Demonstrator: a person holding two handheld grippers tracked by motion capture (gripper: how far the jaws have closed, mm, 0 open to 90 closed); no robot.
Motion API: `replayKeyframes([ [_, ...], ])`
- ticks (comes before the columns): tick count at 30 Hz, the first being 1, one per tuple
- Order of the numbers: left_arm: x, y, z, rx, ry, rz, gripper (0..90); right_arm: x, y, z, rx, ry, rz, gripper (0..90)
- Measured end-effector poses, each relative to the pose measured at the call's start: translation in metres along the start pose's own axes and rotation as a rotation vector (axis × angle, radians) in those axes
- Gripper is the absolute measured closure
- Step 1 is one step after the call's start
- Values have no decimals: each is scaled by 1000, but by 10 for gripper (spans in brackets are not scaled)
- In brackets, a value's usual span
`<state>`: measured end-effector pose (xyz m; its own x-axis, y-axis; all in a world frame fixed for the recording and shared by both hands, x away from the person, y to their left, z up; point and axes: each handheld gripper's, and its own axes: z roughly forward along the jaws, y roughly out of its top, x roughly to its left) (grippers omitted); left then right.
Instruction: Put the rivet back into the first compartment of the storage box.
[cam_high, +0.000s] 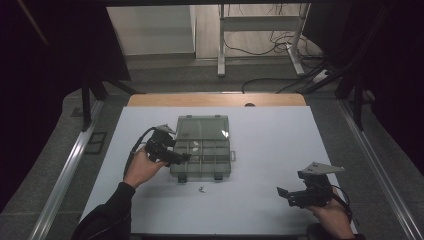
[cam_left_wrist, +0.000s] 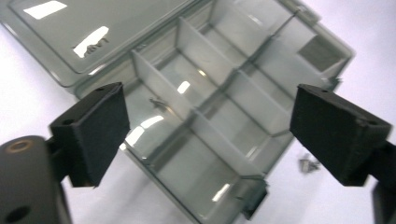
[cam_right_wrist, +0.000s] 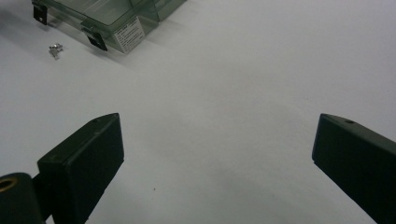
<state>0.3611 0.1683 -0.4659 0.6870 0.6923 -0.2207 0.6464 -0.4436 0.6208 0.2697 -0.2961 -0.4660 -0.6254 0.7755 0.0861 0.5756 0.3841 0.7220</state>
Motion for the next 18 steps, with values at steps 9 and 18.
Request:
replayKeyframes([
  [9, -13, -9, -4, -45, -1, 90, 4, 0, 0, 0, 0, -2, 1, 19],
  [18, -25, -18, -5, -56, -36, 118, 0, 0, 0, 0, -2, -2, -1, 19],
])
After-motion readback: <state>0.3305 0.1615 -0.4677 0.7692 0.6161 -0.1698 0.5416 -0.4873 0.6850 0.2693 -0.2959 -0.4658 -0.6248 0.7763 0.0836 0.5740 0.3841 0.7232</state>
